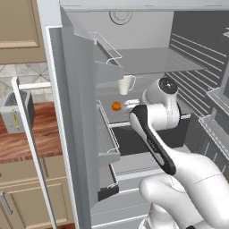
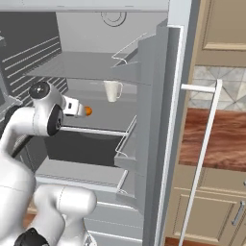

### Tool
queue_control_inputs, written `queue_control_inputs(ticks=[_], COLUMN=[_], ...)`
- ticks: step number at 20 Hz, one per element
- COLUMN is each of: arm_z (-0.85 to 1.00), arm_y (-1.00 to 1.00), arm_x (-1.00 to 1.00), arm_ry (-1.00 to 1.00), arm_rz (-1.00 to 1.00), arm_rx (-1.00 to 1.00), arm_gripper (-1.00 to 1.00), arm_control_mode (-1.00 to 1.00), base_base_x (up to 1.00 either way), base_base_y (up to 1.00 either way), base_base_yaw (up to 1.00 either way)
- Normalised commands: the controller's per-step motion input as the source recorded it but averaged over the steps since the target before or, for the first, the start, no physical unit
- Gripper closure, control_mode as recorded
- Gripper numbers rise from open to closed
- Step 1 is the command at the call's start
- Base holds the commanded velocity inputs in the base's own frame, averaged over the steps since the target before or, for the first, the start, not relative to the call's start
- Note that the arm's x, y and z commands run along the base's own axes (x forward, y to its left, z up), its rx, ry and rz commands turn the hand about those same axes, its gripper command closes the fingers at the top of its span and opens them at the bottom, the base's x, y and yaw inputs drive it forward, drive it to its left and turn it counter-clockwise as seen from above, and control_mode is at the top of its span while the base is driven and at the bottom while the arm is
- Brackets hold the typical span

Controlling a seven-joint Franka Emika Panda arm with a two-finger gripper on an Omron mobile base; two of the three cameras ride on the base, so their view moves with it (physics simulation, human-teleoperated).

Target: Pick the apple and tangerine from the fridge and place them on the plate next to the blender to make a fruit smoothie.

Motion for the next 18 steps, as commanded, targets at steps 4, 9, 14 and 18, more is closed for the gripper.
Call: queue_control_inputs(ticks=[4,9,14,18], arm_z=[-0.05,-0.37,-0.31,-0.31], arm_y=[0.03,0.12,0.11,0.07], arm_x=[0.77,0.52,0.43,0.41], arm_ry=[-0.04,0.00,0.00,0.00], arm_rz=[0.00,0.00,0.00,0.00], arm_rx=[0.00,0.00,0.00,0.00], arm_gripper=[-1.00,-1.00,-1.00,-1.00], arm_control_mode=[-1.00,-1.00,-1.00,-1.00], base_base_x=[0.00,0.00,0.00,0.00], base_base_y=[0.00,0.00,0.00,0.00], base_base_yaw=[0.00,0.00,0.00,0.00])
